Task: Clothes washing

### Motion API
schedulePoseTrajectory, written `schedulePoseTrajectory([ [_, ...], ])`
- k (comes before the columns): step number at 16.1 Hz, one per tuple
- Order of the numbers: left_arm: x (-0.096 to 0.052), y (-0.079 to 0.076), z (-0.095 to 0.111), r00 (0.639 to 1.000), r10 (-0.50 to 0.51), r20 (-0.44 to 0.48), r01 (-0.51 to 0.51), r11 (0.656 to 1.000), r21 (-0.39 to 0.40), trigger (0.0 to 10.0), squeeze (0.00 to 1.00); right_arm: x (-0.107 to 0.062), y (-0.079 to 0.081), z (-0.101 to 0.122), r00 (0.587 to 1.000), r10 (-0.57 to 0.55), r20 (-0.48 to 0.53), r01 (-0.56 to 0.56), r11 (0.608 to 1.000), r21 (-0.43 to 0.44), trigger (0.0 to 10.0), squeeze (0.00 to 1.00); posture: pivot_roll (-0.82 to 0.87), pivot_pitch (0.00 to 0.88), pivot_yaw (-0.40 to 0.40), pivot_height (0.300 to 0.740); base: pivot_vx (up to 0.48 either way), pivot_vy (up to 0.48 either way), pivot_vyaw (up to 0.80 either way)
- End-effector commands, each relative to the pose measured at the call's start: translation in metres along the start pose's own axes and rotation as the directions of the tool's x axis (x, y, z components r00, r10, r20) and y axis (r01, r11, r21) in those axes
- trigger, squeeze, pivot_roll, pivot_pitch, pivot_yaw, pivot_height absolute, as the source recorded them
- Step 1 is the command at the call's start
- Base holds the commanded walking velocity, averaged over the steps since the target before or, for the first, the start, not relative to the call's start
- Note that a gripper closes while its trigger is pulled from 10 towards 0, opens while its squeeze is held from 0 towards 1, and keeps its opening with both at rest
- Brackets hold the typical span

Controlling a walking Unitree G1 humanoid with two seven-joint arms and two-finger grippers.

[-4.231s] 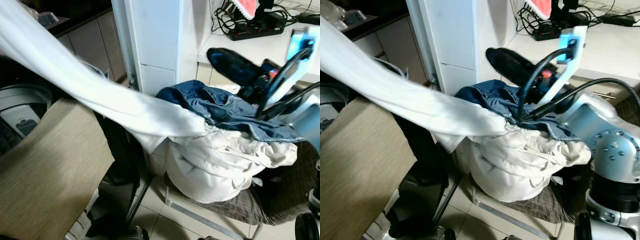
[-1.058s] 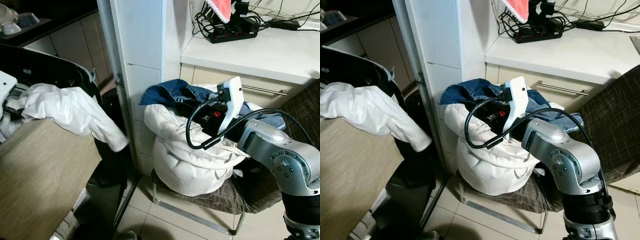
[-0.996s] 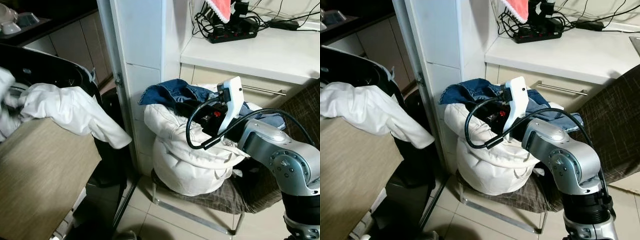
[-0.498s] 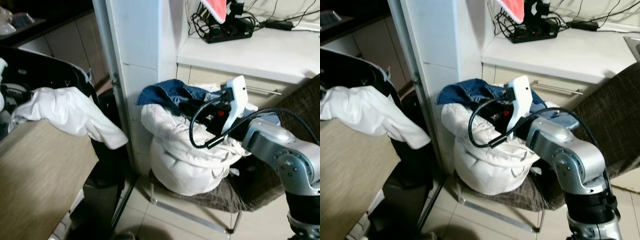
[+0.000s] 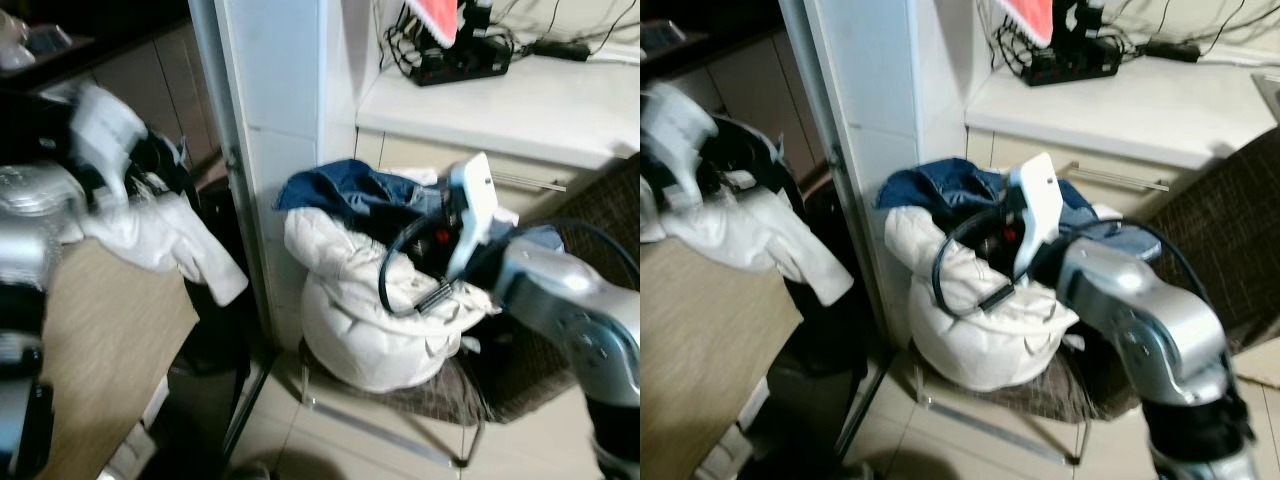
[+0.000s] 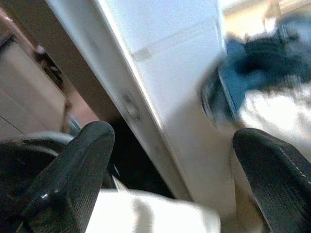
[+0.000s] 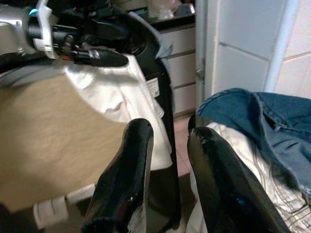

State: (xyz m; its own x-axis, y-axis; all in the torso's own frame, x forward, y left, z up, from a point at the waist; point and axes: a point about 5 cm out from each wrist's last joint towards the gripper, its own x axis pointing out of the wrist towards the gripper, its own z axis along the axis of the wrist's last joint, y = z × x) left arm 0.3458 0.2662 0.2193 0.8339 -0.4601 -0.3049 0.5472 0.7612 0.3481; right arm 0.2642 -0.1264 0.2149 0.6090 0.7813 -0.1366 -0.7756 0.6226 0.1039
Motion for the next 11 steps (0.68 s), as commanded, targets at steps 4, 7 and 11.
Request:
schedulePoseTrajectory([
  [4, -0.016, 0.006, -0.007, 0.980, 0.077, -0.184, -0.047, 0.986, 0.161, 10.0, 0.00, -0.007, 0.015, 0.001, 0.994, 0.101, -0.035, -0.104, 0.992, -0.077, 10.0, 0.00, -0.07, 0.000, 0.041, 0.740, 0.000, 0.000, 0.00],
  [7, -0.021, 0.014, -0.019, 0.943, 0.173, -0.284, -0.106, 0.966, 0.238, 10.0, 0.00, -0.005, 0.020, -0.005, 0.986, 0.141, -0.089, -0.151, 0.982, -0.110, 10.0, 0.00, -0.07, 0.000, 0.038, 0.740, 0.000, 0.000, 0.00],
  [11, -0.024, 0.019, -0.025, 0.916, 0.229, -0.328, -0.145, 0.955, 0.260, 4.4, 0.00, -0.003, 0.024, -0.007, 0.980, 0.168, -0.104, -0.181, 0.974, -0.135, 10.0, 0.00, -0.07, 0.000, 0.036, 0.740, 0.000, 0.000, 0.00],
])
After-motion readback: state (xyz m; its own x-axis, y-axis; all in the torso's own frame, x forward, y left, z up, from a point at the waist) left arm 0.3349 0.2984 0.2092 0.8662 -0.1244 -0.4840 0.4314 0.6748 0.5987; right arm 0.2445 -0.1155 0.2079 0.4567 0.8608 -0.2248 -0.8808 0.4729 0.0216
